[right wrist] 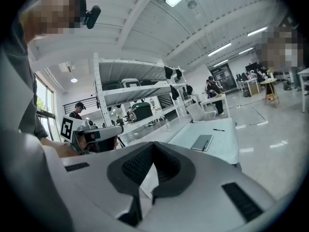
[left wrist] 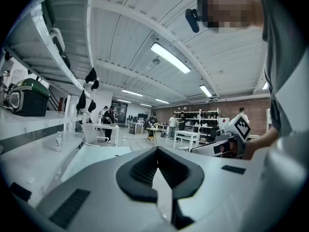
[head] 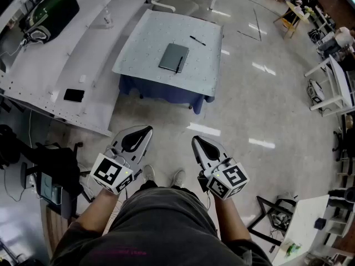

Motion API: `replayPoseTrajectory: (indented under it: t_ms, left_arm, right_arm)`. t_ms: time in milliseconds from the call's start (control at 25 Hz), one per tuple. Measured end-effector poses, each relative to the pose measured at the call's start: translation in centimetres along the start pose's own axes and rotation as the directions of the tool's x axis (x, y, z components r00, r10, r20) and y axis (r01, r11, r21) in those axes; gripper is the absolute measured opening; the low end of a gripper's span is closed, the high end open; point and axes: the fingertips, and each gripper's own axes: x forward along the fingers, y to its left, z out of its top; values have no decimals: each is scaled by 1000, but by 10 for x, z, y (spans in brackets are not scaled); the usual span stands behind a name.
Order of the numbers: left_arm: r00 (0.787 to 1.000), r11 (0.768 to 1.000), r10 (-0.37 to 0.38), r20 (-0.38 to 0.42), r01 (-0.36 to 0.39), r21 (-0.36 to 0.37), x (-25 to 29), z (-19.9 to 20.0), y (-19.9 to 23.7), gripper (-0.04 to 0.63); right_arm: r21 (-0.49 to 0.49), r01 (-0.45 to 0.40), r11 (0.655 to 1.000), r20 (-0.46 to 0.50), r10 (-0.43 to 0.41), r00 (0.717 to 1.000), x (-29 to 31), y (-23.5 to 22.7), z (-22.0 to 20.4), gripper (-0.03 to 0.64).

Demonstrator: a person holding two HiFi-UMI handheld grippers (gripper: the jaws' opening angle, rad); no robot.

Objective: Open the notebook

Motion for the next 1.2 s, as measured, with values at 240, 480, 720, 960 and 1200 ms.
replayPoseTrajectory:
  t_ms: [240,480,720,960,1200]
  left_arm:
    - [1000,1000,-3,0,3,-1,1,0,0,2]
    - [1000,1000,-6,1,6,-2,2,0,-1,2]
    - [1000,1000,-10,-2,10,-5,6,-2,-6,2]
    - [1000,1000,-7,-4,7,-2,9,-2,-12,2]
    - [1000,1000,2,-5,-2,0,12,-3,-21,2]
  right_arm:
    - [1,1,1000,3,-1,1000,1,0,3,3]
    - [-6,12,1000,18,-12,1000,1,1,8,3]
    - [-4,12,1000,15,-12,1000,-2,-4,6,3]
    - [-3,9,1000,11,-9,1000,-8,-8,4,3]
    - [0,3,1000,14,-3,1000,-16,-12,5,3]
